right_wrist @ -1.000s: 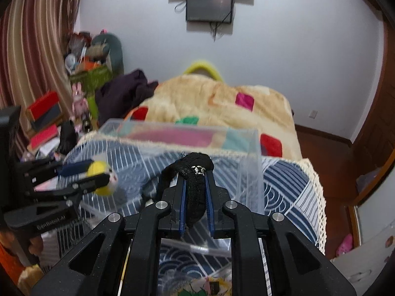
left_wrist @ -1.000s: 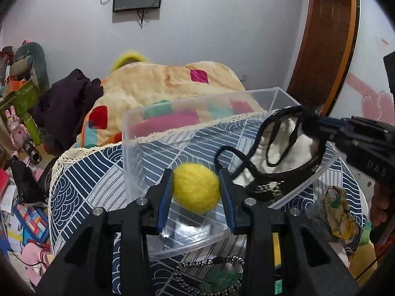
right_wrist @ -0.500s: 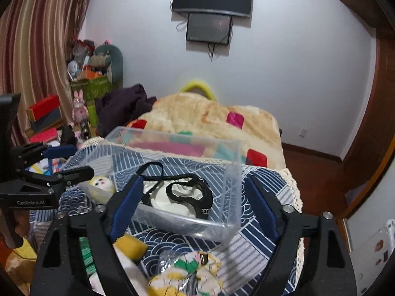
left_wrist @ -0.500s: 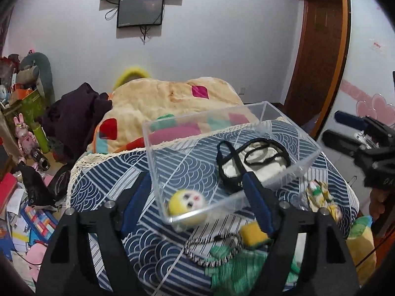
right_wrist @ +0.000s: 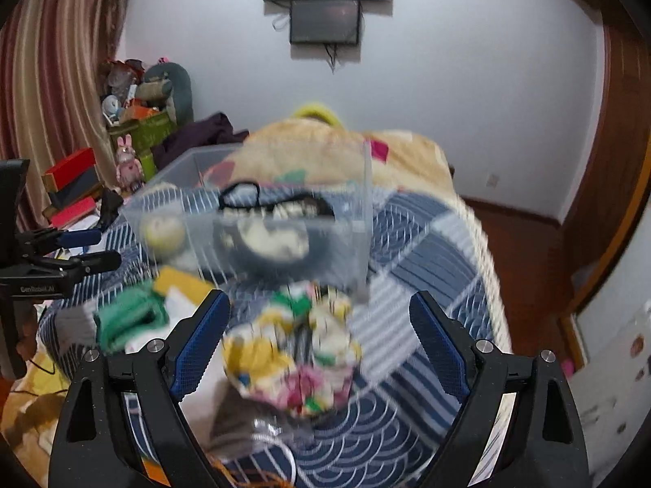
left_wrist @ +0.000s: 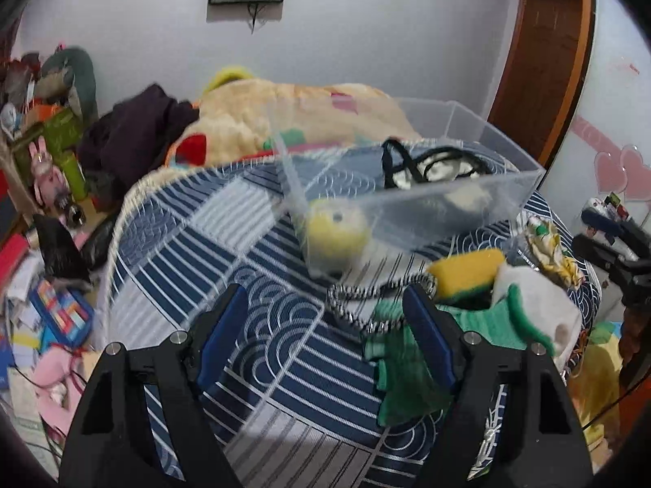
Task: Organize soft objects
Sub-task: 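Grasp the beaded cord with the left tool while the right grasps the floral scrunchie, then release the beaded cord into the box with the left tool while the right releases the scrunchie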
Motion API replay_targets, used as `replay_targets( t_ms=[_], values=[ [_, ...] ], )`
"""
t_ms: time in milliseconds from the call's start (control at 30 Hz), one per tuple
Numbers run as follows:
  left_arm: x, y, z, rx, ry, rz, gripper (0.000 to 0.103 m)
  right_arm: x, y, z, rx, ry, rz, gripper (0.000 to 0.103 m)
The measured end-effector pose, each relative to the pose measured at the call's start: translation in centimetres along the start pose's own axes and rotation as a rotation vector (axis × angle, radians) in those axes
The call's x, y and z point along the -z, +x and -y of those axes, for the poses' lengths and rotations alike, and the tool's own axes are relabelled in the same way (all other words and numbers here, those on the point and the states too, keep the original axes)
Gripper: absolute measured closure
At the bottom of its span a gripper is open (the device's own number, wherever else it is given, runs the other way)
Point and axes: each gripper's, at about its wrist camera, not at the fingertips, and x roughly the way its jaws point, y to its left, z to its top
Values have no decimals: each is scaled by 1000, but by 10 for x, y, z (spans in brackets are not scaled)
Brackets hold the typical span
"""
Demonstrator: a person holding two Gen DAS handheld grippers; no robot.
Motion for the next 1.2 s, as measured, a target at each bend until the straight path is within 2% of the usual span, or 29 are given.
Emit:
replay_targets(
  t_ms=[100, 167, 233, 300, 333, 467, 533, 600, 733, 1200],
  values=[
    [6, 11, -3, 26, -29, -32, 43, 8, 9, 6, -35, 67, -39, 15],
    [9, 16, -3, 37, -42, -39, 48, 14, 10, 10, -49, 91, -54, 16],
    [9, 21, -4, 50, -49, -45, 59, 18, 11, 12, -68, 112, -64, 19],
    [11, 26, -3, 67, -51, -59, 69, 21, 12, 14, -87, 117, -73, 37],
    [11, 28, -2, 71, -50, -66, 73, 23, 13, 13, -99, 118, -82, 40],
    [15, 31, 2, 51, -38, -64, 82, 26, 10, 11, -106, 118, -77, 61],
    [16, 31, 4, 40, -33, -60, 94, 27, 6, 10, -104, 115, -66, 69],
    [18, 29, 5, 31, -27, -55, 95, 26, 2, 9, -83, 106, -50, 79],
    [20, 18, 8, 8, -4, -25, 96, 21, -9, 11, -59, 104, -6, 86],
    [-17, -50, 22, 9, 43, 167, 96, -15, -44, 4, -47, 81, 177, 87]
  ],
)
